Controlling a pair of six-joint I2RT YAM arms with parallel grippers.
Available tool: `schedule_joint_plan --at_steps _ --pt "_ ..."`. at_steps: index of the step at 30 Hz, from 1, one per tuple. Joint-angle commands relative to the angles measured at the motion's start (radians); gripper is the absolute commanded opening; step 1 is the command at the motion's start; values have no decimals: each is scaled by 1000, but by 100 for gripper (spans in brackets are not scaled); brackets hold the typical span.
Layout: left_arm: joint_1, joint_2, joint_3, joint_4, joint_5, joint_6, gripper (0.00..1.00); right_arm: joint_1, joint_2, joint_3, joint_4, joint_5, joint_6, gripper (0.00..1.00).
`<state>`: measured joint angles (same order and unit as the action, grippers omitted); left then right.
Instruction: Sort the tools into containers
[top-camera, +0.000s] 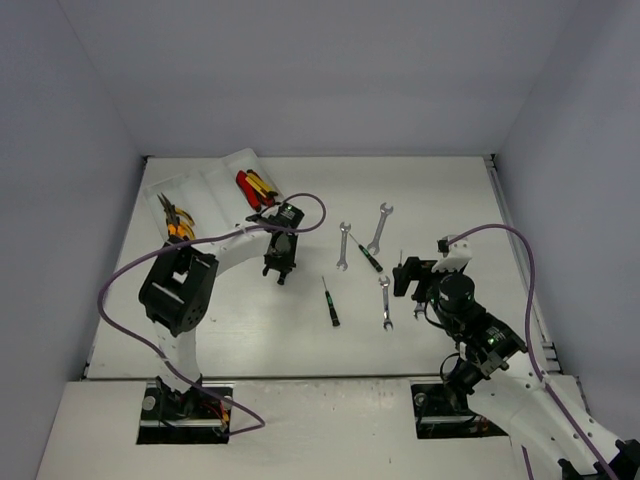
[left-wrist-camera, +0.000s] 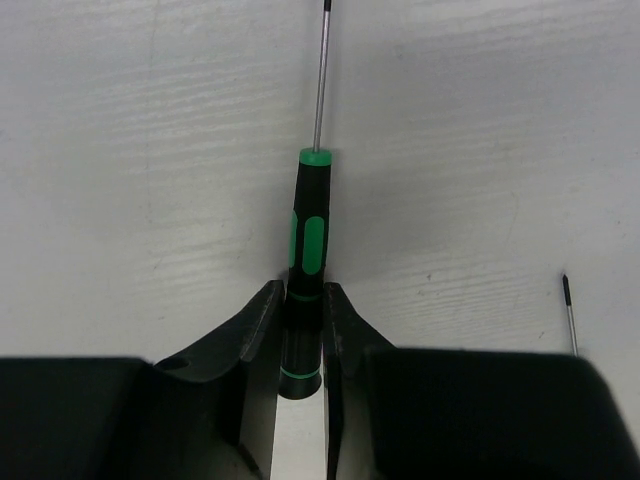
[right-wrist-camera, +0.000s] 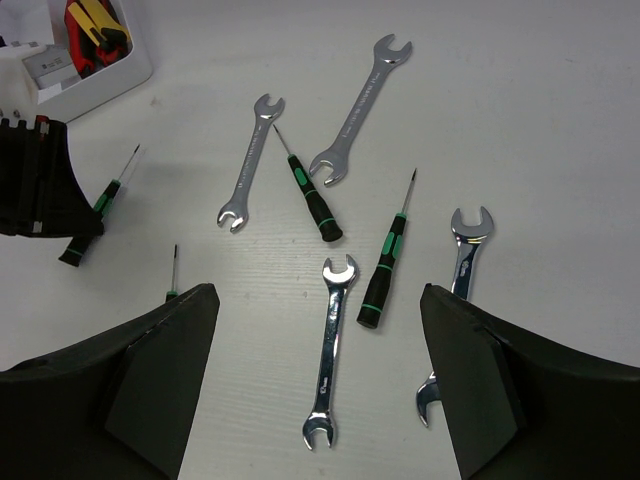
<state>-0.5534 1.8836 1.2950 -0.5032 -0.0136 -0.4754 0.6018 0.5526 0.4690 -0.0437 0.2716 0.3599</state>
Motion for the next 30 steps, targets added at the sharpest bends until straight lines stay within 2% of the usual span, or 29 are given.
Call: schedule_joint_plan --at_steps 1,7,11,18,22,26,30 --pt "39 -154 15 5 -46 -26 0 -5 5 7 50 1 4 80" --pt "163 -219 63 13 -72 -60 0 -5 -2 7 50 3 4 80" --pt "312 -216 64 109 -60 -114 0 -5 -2 5 50 6 5 80" --pt "493 -35 233 135 -79 -152 0 -5 11 8 50 6 3 80" --pt "534 72 345 123 -110 -132 1 -5 11 8 50 0 3 80" --pt "560 160 465 59 -120 -137 16 -5 13 8 50 5 5 80" --pt "587 163 479 56 -124 -148 31 -5 22 11 50 7 3 80"
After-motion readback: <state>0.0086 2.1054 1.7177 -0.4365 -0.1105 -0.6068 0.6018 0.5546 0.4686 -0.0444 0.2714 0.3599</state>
